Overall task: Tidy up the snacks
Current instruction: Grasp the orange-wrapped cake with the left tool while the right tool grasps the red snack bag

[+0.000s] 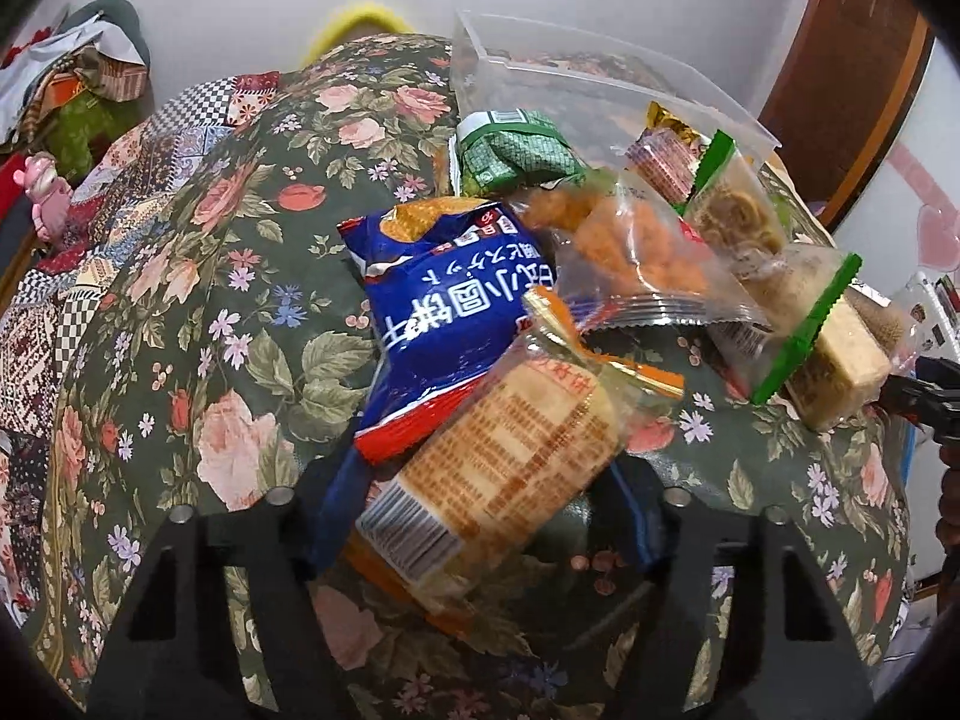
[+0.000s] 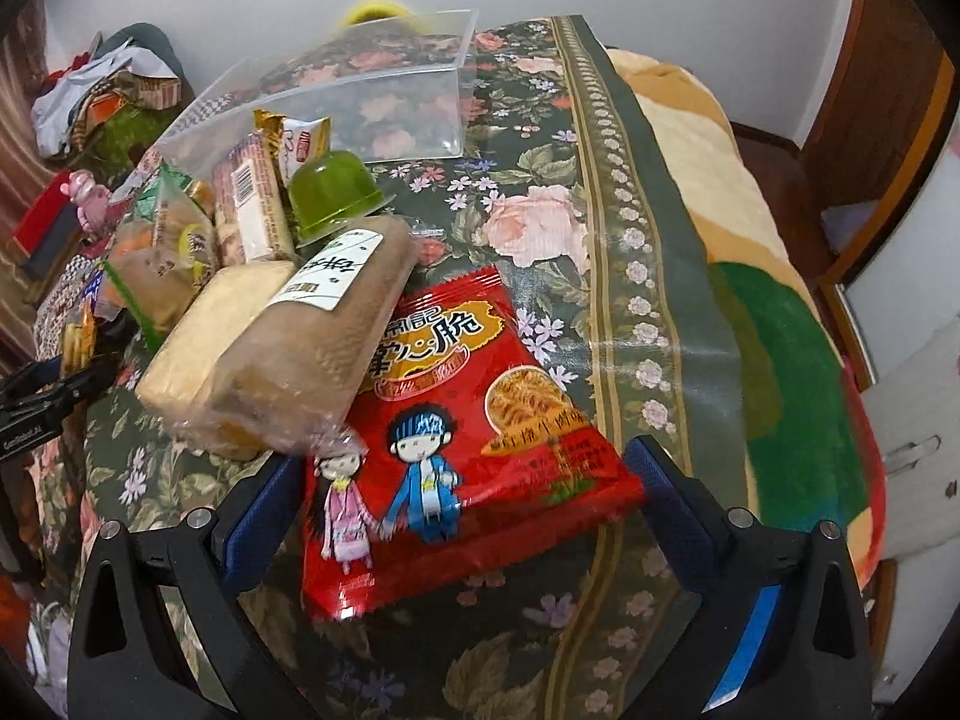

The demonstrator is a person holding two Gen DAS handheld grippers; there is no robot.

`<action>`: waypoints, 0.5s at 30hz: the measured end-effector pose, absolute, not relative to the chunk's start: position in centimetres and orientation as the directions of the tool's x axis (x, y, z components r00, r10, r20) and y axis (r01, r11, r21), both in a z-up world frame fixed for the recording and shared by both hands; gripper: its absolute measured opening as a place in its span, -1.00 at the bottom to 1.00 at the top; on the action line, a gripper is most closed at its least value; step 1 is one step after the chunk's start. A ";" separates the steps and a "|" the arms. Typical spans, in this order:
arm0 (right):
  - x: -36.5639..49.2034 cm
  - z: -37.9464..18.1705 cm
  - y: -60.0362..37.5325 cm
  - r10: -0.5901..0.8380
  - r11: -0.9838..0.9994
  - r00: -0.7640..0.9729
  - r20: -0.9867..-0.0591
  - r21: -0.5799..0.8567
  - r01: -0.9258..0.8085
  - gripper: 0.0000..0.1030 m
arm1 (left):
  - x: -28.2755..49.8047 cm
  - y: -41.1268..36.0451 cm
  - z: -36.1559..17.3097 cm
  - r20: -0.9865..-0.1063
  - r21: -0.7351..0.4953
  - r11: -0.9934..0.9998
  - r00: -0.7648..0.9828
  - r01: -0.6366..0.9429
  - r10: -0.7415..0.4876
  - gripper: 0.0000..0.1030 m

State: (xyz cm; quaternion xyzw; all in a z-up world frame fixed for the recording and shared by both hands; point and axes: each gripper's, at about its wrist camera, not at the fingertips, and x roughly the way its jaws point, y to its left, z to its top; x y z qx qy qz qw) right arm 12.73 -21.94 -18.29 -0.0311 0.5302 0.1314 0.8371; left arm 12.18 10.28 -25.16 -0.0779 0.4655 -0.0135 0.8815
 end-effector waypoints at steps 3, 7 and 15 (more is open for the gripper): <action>13.1 -18.6 -21.7 0.177 0.965 0.402 -0.899 0.077 -0.252 0.84 | 12.0 10.8 -25.1 -0.820 -0.185 0.981 0.558 -0.050 -0.126 -0.04; 13.9 -18.6 -21.5 0.180 0.965 0.410 -0.894 0.080 -0.250 0.73 | 11.5 11.0 -24.5 -0.816 -0.229 0.973 0.553 -0.038 -0.171 -0.33; 13.4 -18.3 -22.0 0.189 0.964 0.439 -0.879 0.081 -0.253 0.35 | 10.7 9.5 -22.3 -0.788 -0.212 0.977 0.593 -0.005 -0.168 -0.33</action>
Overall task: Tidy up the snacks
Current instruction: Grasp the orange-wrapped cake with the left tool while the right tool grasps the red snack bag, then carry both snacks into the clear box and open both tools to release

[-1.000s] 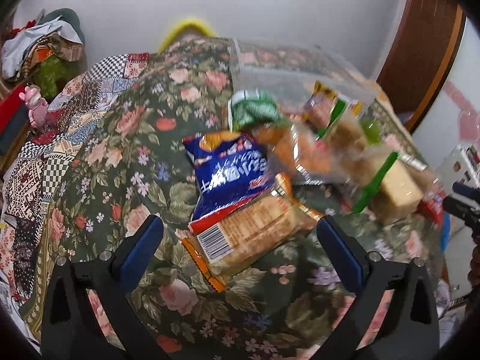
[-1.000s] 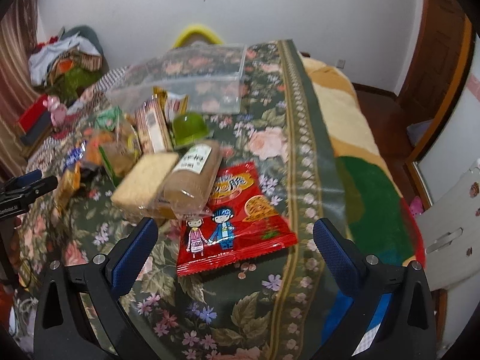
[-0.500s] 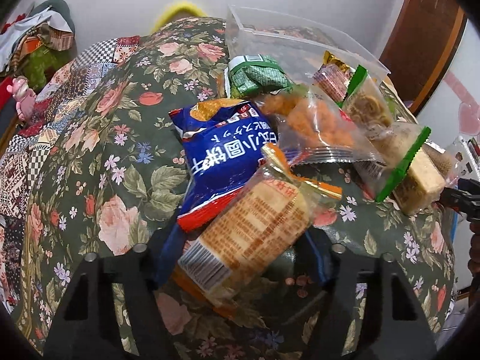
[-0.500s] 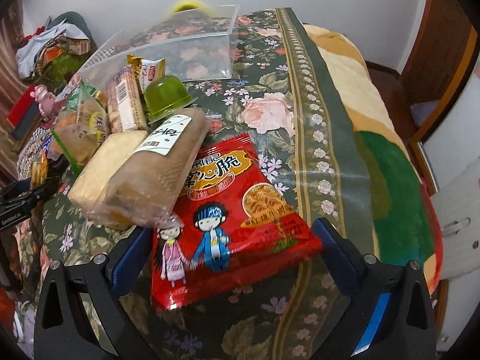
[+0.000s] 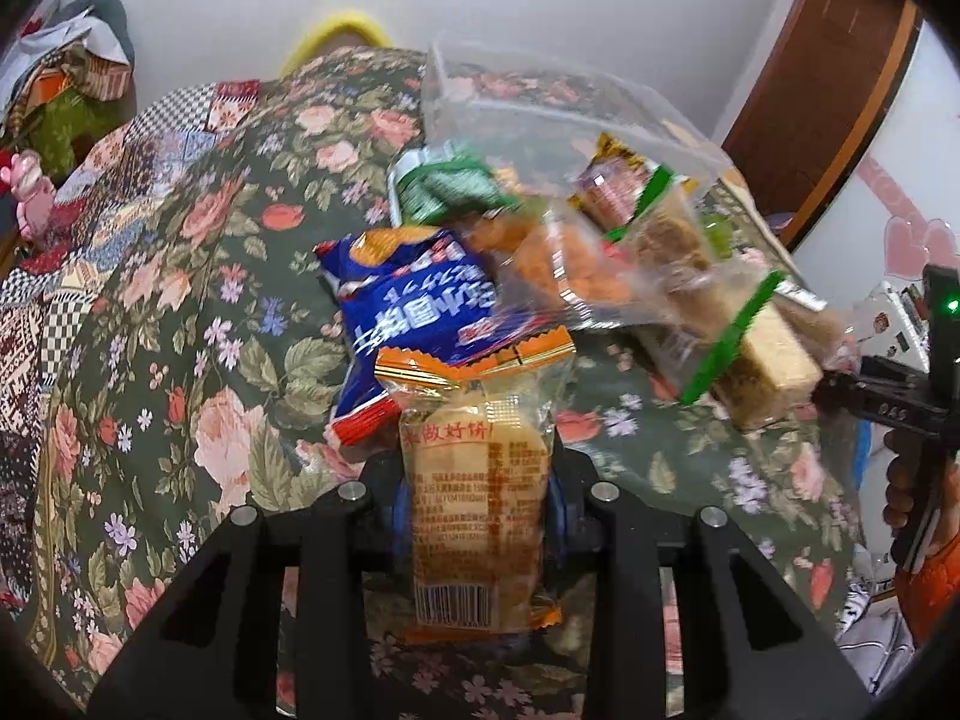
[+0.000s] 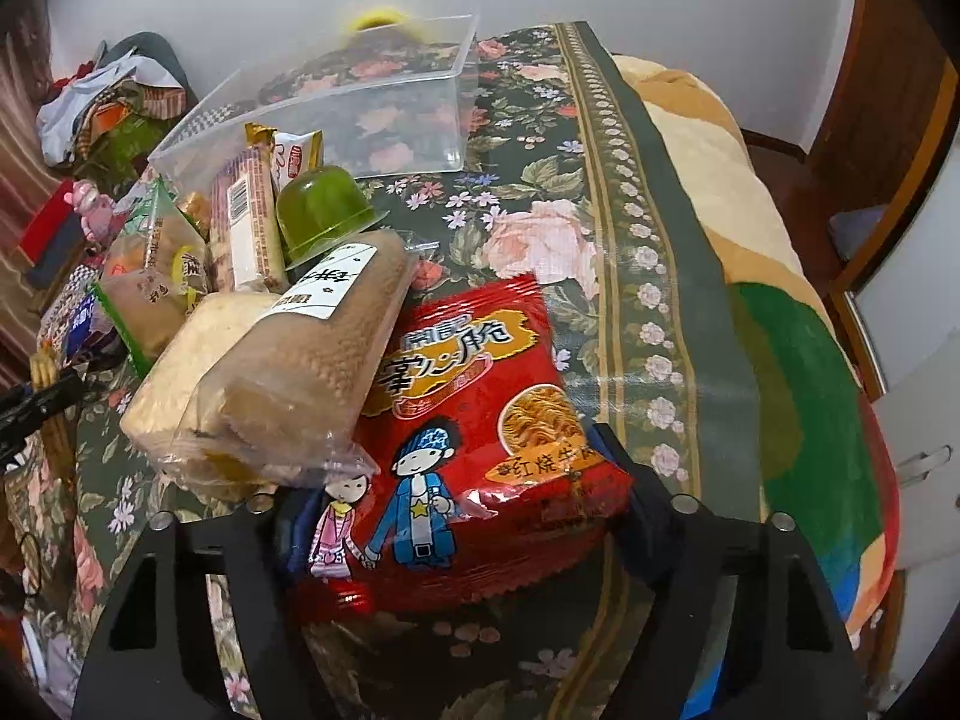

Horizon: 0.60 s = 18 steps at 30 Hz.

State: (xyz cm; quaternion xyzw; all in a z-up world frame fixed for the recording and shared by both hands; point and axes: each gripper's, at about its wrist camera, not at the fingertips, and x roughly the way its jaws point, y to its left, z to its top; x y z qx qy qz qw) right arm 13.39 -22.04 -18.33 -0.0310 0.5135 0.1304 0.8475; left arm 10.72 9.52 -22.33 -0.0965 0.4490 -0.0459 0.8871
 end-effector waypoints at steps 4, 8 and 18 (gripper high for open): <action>12.7 -17.9 -22.9 0.177 0.969 0.455 -0.873 0.073 -0.236 0.28 | 10.2 8.9 -20.6 -0.762 -0.212 0.977 0.625 0.003 -0.167 -0.33; 12.1 -17.3 -24.2 0.167 0.975 0.474 -0.864 0.072 -0.211 0.27 | 9.8 8.6 -18.8 -0.736 -0.209 0.978 0.657 0.011 -0.165 -0.33; 11.8 -12.8 -25.3 0.190 0.977 0.588 -0.787 0.091 -0.194 0.26 | 10.5 8.6 -15.1 -0.671 -0.207 0.978 0.726 0.014 -0.152 -0.33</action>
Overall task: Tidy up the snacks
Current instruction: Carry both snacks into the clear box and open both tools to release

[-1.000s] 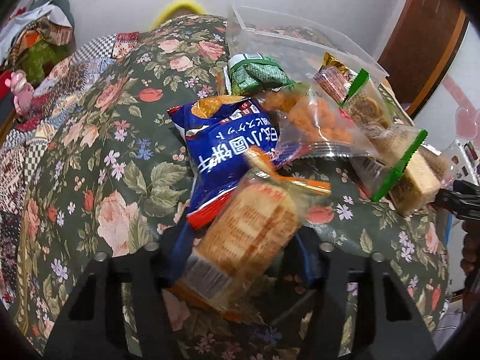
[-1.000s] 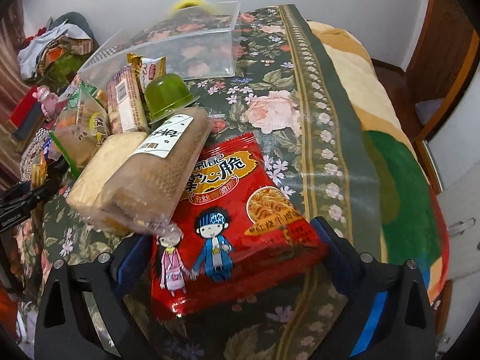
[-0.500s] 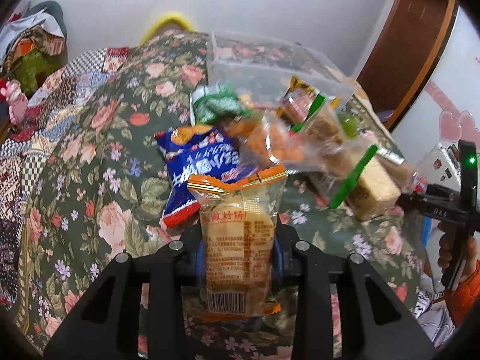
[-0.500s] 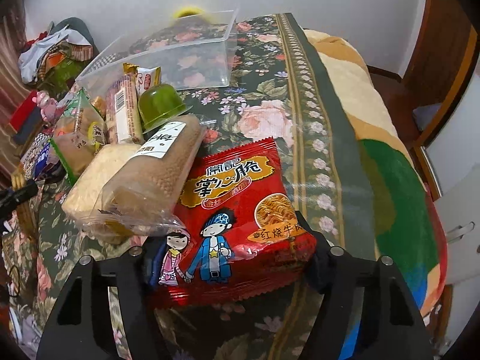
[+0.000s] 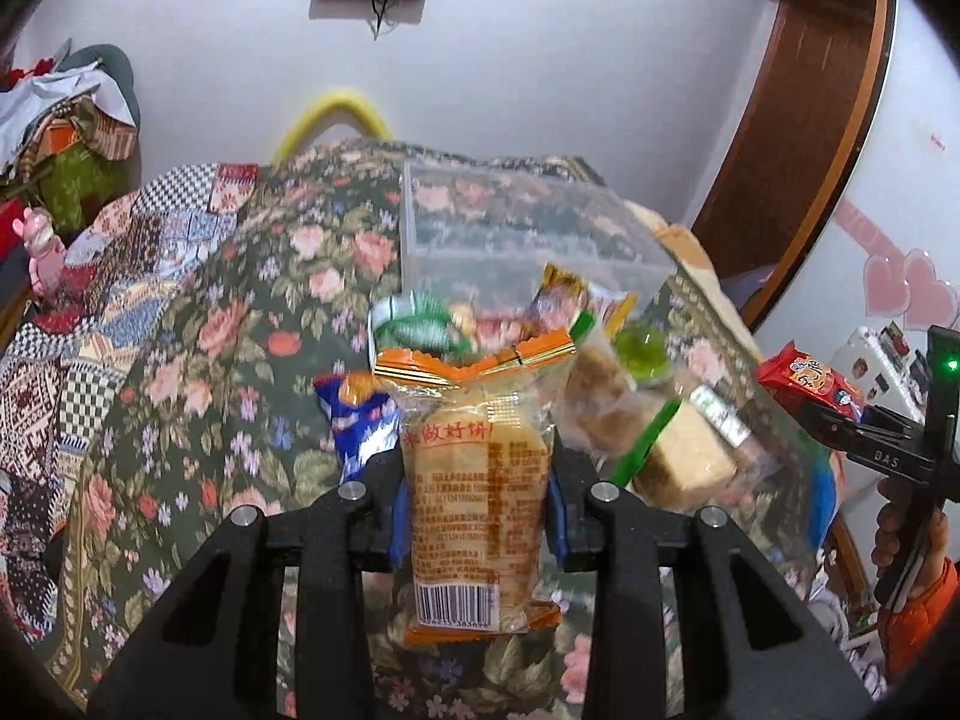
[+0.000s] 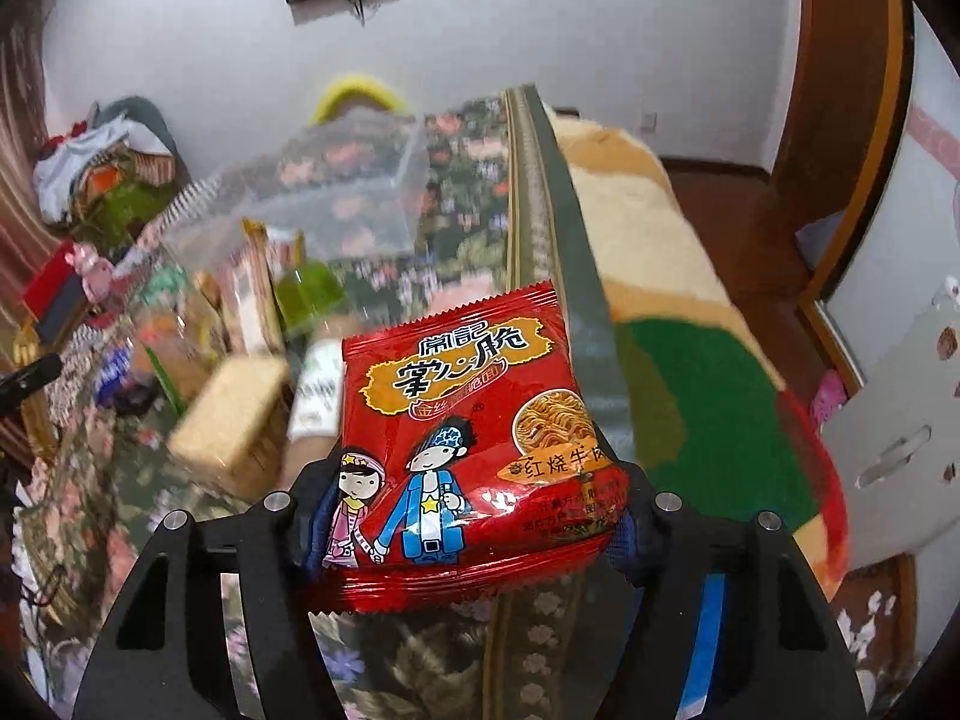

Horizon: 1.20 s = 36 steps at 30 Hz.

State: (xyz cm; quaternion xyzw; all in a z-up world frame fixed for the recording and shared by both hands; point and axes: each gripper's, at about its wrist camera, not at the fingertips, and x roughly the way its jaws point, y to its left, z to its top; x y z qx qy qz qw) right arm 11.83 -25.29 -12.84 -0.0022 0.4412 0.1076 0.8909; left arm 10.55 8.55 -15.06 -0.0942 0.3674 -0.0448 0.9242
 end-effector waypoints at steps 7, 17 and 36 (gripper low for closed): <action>13.5 -9.9 -23.3 0.227 0.966 0.662 -0.715 0.079 -0.246 0.26 | 12.5 7.5 -11.7 -0.607 -0.172 0.984 0.782 0.043 -0.140 -0.33; 16.5 -7.8 -20.3 0.282 0.949 0.713 -0.642 0.078 -0.305 0.26 | 16.8 6.3 -8.4 -0.546 -0.157 0.984 0.823 0.081 -0.155 -0.33; 24.0 -9.5 -15.5 0.321 0.930 0.699 -0.639 0.073 -0.360 0.27 | 30.4 7.4 -10.8 -0.607 -0.174 0.984 0.783 0.032 -0.132 -0.33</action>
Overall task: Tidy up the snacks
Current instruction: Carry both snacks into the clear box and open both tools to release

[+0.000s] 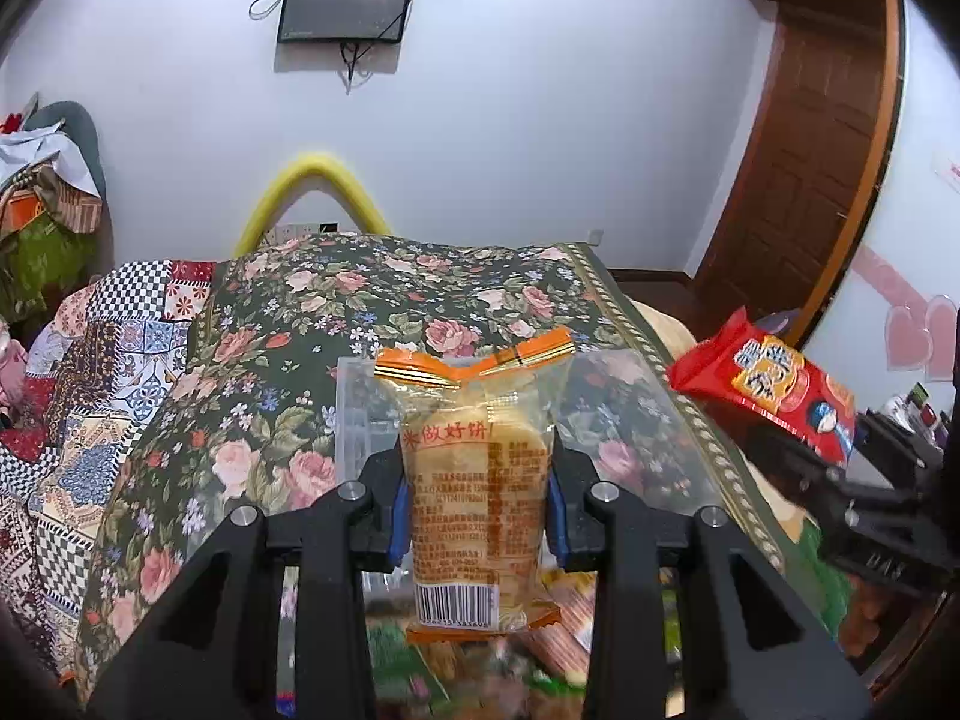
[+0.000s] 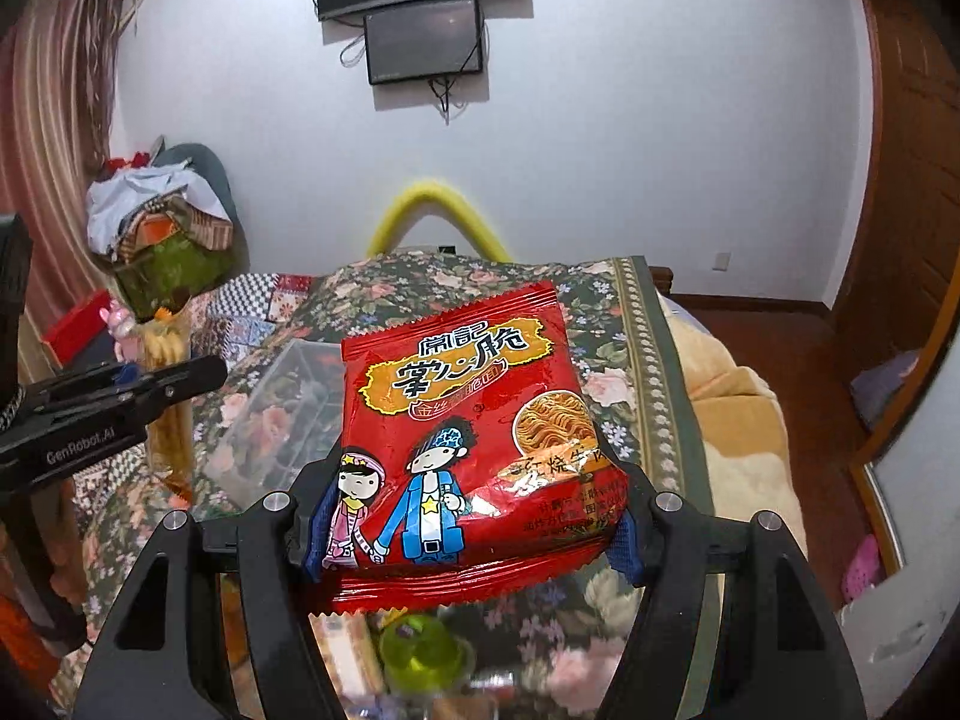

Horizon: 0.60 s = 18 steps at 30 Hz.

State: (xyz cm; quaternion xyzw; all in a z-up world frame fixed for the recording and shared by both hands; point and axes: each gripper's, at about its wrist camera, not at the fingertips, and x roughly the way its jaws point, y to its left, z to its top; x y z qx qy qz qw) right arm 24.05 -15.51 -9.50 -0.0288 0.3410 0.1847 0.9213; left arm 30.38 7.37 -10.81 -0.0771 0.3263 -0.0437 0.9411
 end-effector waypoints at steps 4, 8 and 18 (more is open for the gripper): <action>25.7 -10.9 -15.0 0.321 0.926 0.662 -0.677 0.076 -0.370 0.27 | 32.9 7.7 -12.0 -0.630 -0.170 0.985 0.767 0.015 -0.120 -0.33; 27.4 -12.1 -14.1 0.301 0.925 0.632 -0.714 0.057 -0.376 0.27 | 35.4 8.0 -13.8 -0.674 -0.185 0.983 0.728 0.002 -0.128 -0.33; 30.6 -14.9 -13.0 0.300 0.917 0.528 -0.794 0.087 -0.390 0.27 | 38.8 7.3 -17.8 -0.778 -0.158 0.987 0.615 0.012 -0.131 -0.33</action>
